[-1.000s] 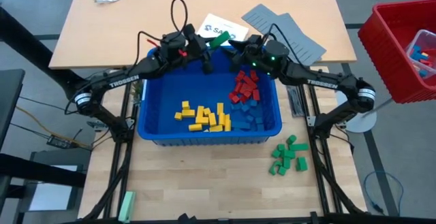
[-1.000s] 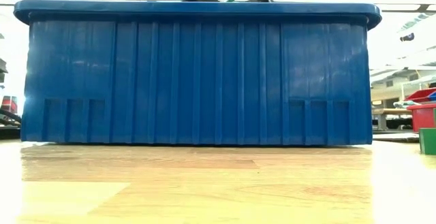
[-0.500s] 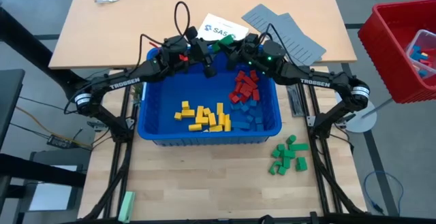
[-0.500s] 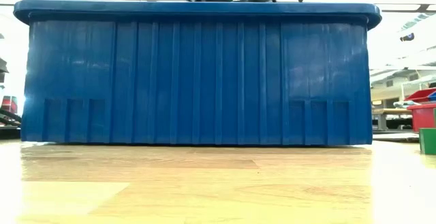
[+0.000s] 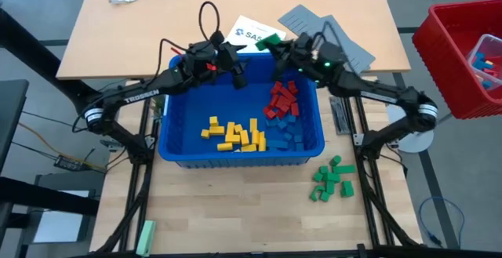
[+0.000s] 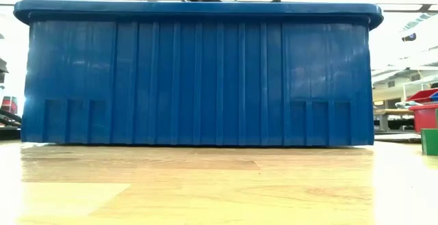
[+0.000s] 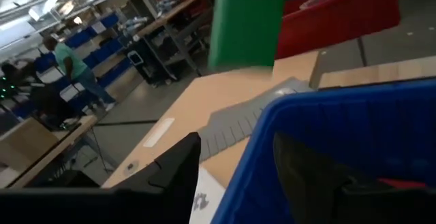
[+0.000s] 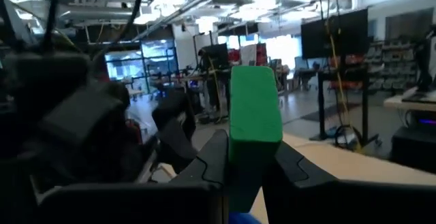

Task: Sort blocks
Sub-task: Remove the green block from the blue bin

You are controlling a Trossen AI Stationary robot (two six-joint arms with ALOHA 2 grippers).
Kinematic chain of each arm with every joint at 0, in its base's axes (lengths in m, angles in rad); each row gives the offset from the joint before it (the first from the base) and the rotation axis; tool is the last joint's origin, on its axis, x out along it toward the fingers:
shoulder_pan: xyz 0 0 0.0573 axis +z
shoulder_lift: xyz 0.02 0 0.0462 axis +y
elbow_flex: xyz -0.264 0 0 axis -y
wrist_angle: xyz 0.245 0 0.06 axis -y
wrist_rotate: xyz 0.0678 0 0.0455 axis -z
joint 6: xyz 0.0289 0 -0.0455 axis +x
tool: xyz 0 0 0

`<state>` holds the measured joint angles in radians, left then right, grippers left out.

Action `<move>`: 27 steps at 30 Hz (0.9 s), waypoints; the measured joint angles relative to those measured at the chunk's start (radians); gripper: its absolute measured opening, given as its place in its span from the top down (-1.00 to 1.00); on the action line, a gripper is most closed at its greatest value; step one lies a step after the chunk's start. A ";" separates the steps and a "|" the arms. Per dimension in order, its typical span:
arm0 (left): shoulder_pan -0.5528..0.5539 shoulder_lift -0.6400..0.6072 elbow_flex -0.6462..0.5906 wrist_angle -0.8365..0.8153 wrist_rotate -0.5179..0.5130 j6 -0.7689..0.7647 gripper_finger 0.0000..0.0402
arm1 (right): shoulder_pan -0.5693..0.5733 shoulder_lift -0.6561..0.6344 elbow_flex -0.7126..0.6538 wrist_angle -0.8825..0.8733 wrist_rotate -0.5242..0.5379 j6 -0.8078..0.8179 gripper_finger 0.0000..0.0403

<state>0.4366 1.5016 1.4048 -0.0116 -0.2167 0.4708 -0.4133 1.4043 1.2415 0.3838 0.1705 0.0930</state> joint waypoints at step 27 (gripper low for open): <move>0.005 -0.069 0.000 -0.202 -0.001 -0.030 0.01 | 0.271 -0.554 0.000 -1.194 -0.418 0.386 0.79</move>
<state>0.4412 1.4322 1.4044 -0.2134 -0.2173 0.4412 -0.1426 0.8503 1.2419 -0.8098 -0.2477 0.4787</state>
